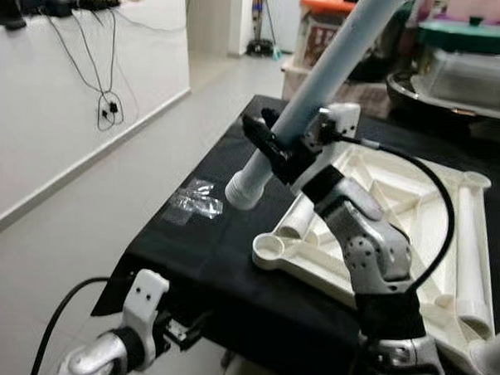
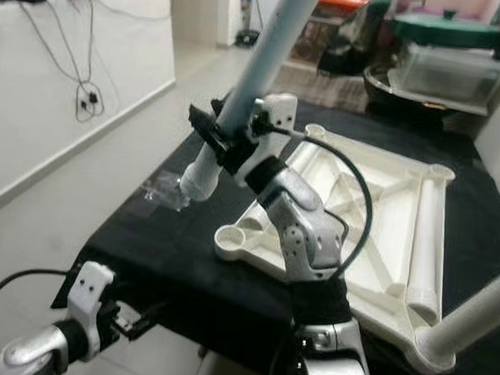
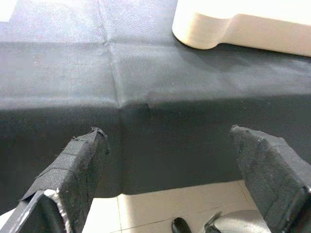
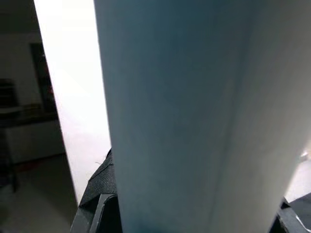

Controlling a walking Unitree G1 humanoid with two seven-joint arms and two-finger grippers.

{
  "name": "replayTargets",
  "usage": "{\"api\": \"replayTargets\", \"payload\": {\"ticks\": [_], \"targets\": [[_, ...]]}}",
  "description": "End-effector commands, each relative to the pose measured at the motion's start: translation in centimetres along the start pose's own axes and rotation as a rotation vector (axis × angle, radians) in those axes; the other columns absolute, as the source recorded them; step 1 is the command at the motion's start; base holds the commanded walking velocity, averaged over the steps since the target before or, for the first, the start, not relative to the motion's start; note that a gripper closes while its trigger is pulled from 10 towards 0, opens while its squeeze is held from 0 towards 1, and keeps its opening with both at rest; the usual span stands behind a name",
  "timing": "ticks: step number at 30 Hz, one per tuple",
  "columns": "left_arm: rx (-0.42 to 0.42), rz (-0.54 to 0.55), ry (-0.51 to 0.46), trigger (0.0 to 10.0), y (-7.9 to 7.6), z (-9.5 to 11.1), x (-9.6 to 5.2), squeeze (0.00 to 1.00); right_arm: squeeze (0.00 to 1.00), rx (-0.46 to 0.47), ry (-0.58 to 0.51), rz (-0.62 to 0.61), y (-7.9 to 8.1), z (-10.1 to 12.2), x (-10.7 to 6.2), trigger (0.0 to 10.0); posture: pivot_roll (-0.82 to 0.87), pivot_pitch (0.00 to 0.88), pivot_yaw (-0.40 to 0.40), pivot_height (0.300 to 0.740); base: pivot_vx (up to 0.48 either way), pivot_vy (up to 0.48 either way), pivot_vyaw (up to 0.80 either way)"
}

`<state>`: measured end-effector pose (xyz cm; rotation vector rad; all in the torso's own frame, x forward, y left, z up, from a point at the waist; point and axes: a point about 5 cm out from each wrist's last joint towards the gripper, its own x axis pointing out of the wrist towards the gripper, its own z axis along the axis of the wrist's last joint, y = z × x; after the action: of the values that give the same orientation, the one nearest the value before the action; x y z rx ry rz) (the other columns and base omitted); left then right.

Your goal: Building children table

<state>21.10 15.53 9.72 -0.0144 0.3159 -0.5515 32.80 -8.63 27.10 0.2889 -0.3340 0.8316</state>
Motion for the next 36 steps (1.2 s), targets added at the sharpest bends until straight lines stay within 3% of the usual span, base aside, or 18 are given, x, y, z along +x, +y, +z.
{"api": "replayTargets", "payload": {"ticks": [1,7,13,14,20,24,32,36], "targets": [[0.009,-0.006,-0.026,10.0,0.4,0.8,-0.4,0.0,0.0,-0.004,0.016,0.101,1.2,-0.2,0.0,10.0,0.08,0.0,-0.071,0.74,0.0,0.0,0.0],[0.024,-0.044,-0.078,10.0,1.0,2.6,-1.1,0.0,0.0,-0.009,0.071,0.253,3.0,-1.3,-0.3,10.0,0.09,0.0,-0.072,0.74,0.0,0.0,0.0],[0.078,-0.07,-0.072,10.0,1.8,3.3,-1.6,0.0,0.0,0.017,0.118,0.356,4.2,-1.9,-0.7,10.0,0.09,0.0,-0.072,0.74,0.0,0.0,0.0],[0.108,-0.084,-0.068,10.0,2.2,3.6,-1.6,0.0,0.0,0.032,0.14,0.411,5.0,-2.2,-0.9,10.0,0.09,0.0,-0.069,0.74,0.0,0.0,0.0],[0.141,-0.134,-0.065,10.0,2.5,4.2,-0.8,0.0,0.0,0.059,0.172,0.545,7.3,-2.8,-1.4,10.0,0.08,0.0,-0.063,0.74,0.0,0.0,0.0],[0.07,-0.23,-0.084,10.0,1.9,4.3,0.3,0.0,0.0,0.066,0.203,0.595,8.3,-3.8,-1.9,10.0,0.09,0.0,-0.068,0.74,0.0,0.0,0.0],[0.103,-0.392,-0.029,10.0,0.4,4.0,1.9,0.0,0.0,0.038,0.226,0.563,8.2,-4.7,-1.5,10.0,0.06,0.0,-0.053,0.74,0.0,0.0,0.0],[0.112,-0.456,-0.02,10.0,-0.6,3.9,2.4,0.0,0.0,-0.014,0.213,0.463,6.9,-4.7,-0.3,10.0,0.06,0.0,-0.049,0.74,0.0,0.0,0.0]]}}
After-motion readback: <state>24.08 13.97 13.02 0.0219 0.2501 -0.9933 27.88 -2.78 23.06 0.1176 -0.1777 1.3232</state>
